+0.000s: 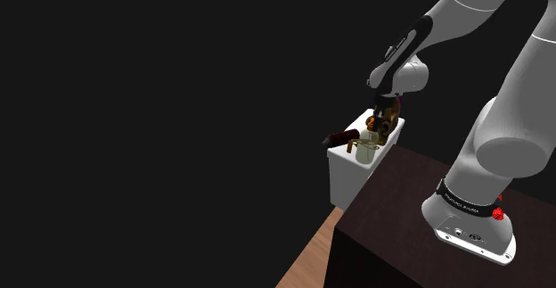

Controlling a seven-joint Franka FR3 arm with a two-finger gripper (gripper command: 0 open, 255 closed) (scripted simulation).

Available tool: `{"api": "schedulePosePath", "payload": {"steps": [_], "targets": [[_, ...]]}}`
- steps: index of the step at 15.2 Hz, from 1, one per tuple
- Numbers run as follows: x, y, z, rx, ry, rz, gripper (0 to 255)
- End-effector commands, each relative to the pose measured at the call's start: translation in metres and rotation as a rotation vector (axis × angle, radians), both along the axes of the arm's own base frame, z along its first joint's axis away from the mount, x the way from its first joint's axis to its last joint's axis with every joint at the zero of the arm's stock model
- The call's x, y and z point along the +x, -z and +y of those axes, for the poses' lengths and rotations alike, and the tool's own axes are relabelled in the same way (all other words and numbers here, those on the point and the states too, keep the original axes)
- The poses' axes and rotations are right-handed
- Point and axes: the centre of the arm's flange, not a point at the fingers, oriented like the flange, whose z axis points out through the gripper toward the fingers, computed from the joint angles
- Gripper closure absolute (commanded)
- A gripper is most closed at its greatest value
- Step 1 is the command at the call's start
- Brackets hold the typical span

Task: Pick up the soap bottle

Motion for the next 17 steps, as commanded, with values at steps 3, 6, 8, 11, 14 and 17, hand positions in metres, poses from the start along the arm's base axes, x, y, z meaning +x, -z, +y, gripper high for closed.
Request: {"api": "schedulePosePath", "payload": {"steps": [3, 6, 8, 11, 14, 17], "targets": [[0.0, 0.001, 0.0, 0.0, 0.0, 0.001, 255], [0.001, 0.0, -0.001, 0.0, 0.0, 0.001, 255], [0.001, -0.01, -0.001, 0.0, 0.0, 0.001, 255], [0.001, -0.026, -0.001, 0.0, 0.0, 0.001, 255], [0.001, -0.042, -0.001, 0.0, 0.0, 0.001, 255], [0.001, -0.058, -0.001, 0.0, 0.0, 0.001, 255]]}}
